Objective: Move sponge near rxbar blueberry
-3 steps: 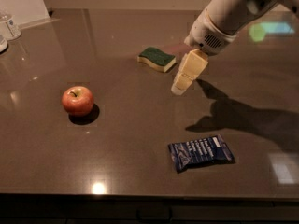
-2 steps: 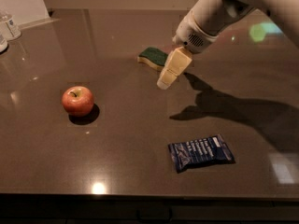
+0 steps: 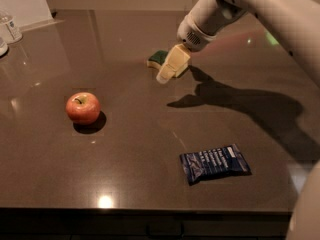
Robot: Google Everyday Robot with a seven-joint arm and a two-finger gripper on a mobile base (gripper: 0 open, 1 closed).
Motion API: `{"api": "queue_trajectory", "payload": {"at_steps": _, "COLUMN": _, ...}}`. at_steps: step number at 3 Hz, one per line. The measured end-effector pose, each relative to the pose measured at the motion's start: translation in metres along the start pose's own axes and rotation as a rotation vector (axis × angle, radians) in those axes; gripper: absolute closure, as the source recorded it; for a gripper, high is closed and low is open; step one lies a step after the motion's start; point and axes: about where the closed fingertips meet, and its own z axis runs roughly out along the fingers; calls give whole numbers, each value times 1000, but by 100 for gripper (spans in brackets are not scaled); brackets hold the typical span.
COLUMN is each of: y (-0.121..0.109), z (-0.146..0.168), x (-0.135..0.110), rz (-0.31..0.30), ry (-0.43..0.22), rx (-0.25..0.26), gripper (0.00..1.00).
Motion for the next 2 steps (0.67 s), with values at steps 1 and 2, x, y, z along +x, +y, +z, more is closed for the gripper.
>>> {"api": "queue_trajectory", "payload": {"at_steps": 1, "y": -19, "z": 15, "x": 1, "rz": 29, "ry": 12, "rx": 17, "gripper": 0}}
{"api": "queue_trajectory", "payload": {"at_steps": 2, "y": -30, "z": 30, "x": 7, "rz": 46, "ry": 39, "rx": 22, "gripper": 0}}
